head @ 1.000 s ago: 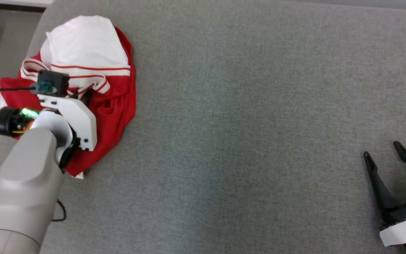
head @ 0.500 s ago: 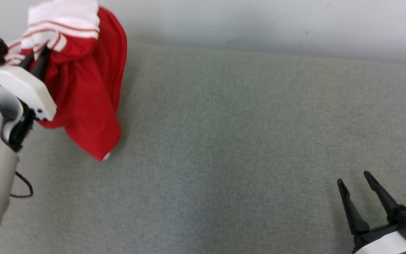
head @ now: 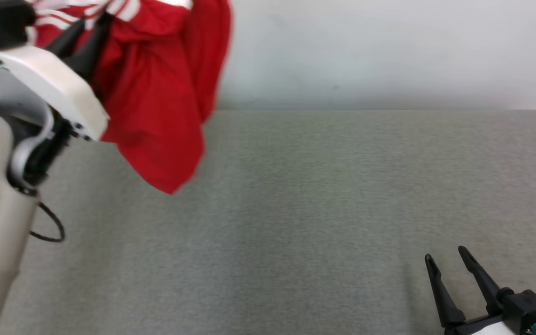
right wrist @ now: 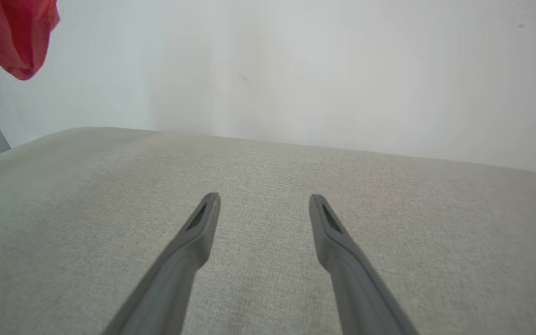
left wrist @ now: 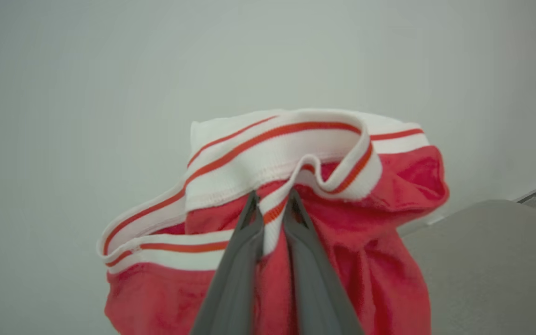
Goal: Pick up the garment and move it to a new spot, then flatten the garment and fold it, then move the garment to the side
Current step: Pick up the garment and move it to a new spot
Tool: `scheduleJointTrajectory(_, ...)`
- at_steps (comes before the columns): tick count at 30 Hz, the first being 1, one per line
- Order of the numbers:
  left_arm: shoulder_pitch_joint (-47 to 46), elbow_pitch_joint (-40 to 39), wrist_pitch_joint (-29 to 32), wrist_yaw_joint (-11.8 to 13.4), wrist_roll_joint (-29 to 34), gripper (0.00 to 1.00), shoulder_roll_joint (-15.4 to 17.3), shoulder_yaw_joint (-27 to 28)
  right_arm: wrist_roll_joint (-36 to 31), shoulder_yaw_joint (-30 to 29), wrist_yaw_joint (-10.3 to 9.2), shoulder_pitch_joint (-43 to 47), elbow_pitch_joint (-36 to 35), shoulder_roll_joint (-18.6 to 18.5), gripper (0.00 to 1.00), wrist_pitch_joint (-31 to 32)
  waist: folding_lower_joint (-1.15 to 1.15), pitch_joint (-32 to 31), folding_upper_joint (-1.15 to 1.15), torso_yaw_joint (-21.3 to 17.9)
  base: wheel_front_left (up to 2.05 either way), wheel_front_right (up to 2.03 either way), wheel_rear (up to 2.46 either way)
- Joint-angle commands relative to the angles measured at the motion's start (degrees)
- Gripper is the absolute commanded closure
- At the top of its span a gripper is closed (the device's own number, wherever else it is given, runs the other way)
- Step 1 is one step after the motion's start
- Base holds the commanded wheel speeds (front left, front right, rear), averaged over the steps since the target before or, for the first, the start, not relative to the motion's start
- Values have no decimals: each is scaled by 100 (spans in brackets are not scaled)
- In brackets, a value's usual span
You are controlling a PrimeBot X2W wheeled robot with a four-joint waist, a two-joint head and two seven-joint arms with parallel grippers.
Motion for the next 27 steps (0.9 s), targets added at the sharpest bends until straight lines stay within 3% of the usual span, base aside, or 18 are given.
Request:
scheduleJointTrajectory(1, 225, -423, 145, 86, -70, 100, -61, -35, 36, -21, -16, 49, 13, 28, 0, -2, 0, -96, 0, -334, 0, 0, 0)
scheduleJointTrajectory(7, 856, -1671, 551, 334, -255, 100, -358, -374, 29, -55, -16, 60, -31, 135, 0, -2, 0, -45, 0, -896, 0, 0, 0)
scheduleJointTrajectory(13, 1389, -2017, 674, 413, -207, 100, -748, -941, 41, -82, -16, 2, -45, 189, 0, -2, 0, 30, 0, -1374, 0, 0, 0)
scheduleJointTrajectory(18, 1803, -1519, 530, 404, 118, 100, -1118, -1619, 63, -80, -16, -80, -45, 281, 0, -3, 0, 135, 0, -1806, 0, 0, 0)
scheduleJointTrajectory(27, 2069, 458, -204, 284, 464, 100, -1856, -2316, 84, -143, -16, -70, -1, 322, 0, -2, 0, 245, 0, -2171, 0, 0, 0)
